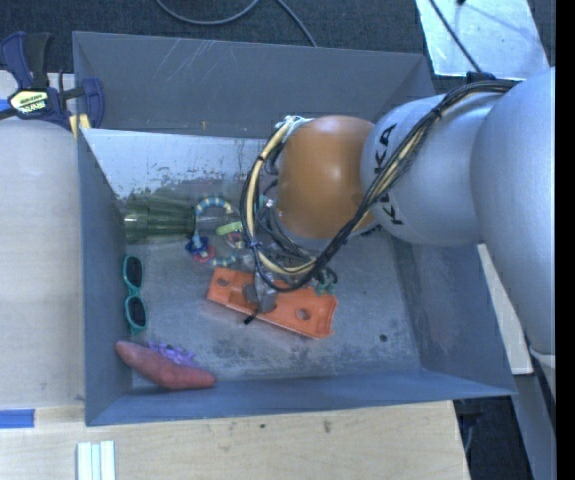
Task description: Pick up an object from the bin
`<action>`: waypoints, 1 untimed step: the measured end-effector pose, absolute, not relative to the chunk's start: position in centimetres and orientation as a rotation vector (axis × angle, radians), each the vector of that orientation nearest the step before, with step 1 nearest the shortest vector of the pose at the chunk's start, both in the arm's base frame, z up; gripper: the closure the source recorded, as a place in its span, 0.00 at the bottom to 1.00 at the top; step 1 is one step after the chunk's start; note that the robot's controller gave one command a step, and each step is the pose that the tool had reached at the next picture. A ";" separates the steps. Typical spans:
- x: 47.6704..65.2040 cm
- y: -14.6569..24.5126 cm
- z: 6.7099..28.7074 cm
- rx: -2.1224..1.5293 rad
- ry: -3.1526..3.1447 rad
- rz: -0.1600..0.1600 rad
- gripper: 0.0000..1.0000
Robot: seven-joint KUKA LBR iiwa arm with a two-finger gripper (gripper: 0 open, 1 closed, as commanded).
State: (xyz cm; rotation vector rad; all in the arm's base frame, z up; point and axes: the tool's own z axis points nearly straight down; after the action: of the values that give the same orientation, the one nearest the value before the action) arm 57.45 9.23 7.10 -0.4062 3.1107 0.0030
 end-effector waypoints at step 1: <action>57.5 9.2 7.1 -0.406 3.111 0.003 1.00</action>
Offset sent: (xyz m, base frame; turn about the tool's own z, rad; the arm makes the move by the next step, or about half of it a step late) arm 0.0030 -0.0111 0.1134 -0.4567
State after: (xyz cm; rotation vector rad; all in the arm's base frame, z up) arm 57.45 9.23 7.11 -0.4061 3.1109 0.0032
